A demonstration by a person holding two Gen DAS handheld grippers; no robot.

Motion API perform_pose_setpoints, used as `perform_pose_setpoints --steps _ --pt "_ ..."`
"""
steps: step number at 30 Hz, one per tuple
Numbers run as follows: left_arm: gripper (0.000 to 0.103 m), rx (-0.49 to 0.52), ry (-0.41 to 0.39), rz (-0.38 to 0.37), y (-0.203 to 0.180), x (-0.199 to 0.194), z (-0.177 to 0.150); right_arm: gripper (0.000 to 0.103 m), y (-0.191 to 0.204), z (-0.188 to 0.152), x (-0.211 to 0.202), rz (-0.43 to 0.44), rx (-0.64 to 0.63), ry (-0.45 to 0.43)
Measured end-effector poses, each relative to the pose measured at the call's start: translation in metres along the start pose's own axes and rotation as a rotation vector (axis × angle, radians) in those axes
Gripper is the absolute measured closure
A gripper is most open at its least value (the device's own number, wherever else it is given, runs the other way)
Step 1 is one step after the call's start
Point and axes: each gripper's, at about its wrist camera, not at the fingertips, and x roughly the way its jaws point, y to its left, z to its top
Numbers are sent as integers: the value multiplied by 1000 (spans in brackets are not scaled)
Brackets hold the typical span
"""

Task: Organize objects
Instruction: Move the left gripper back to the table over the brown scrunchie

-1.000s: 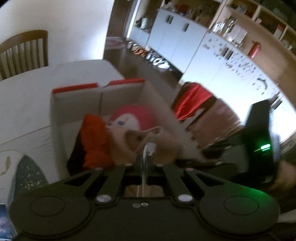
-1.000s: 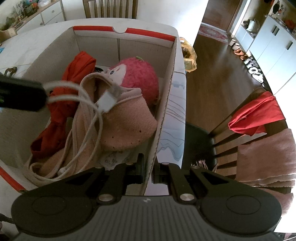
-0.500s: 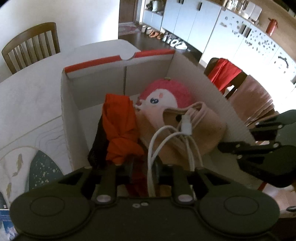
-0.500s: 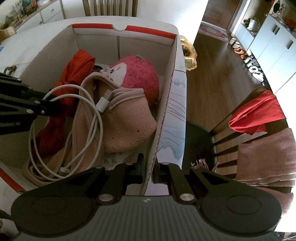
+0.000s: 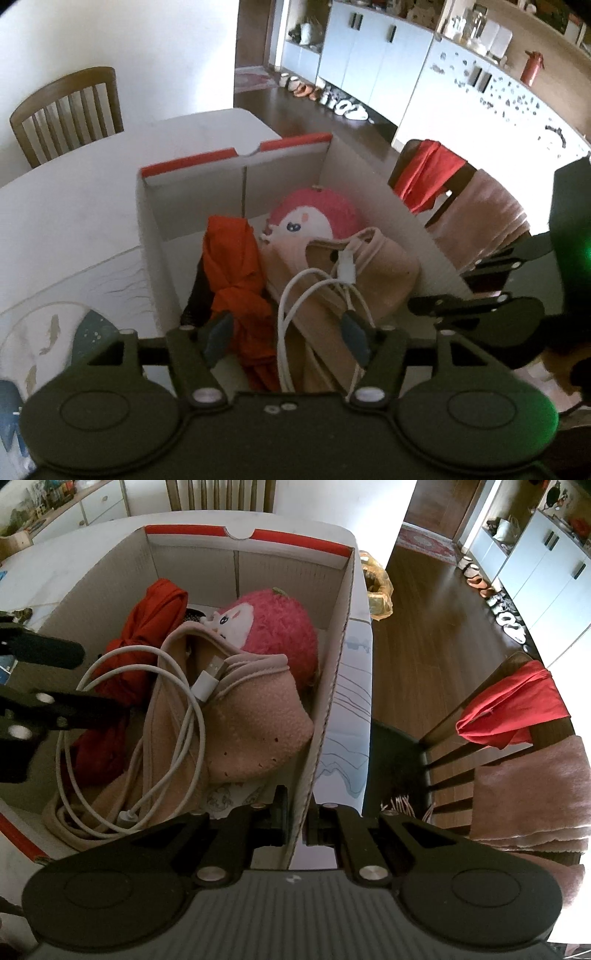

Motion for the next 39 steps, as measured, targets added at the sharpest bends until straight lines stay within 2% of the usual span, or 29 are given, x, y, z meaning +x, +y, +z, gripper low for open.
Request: perform_pose_setpoints --steps 8,16,20,22,26,31,39 --pt "30 -40 -60 13 4 -26 -1 96 -1 -1 -1 -7 -15 1" --pt "15 -118 -98 27 19 -48 -7 96 0 0 -1 -16 -26 3" --pt "6 -159 -113 61 34 -57 -14 96 1 1 0 -18 -28 4" --pt "2 -189 -125 84 44 -63 -19 96 1 1 0 -19 -31 4" --pt "1 -263 -135 142 75 -72 -32 96 1 2 1 -19 -32 6" --pt "1 -328 -125 261 121 -80 -48 96 5 3 0 -29 -31 12" --pt "1 -430 -125 406 204 -94 -64 96 6 4 1 -40 -19 21"
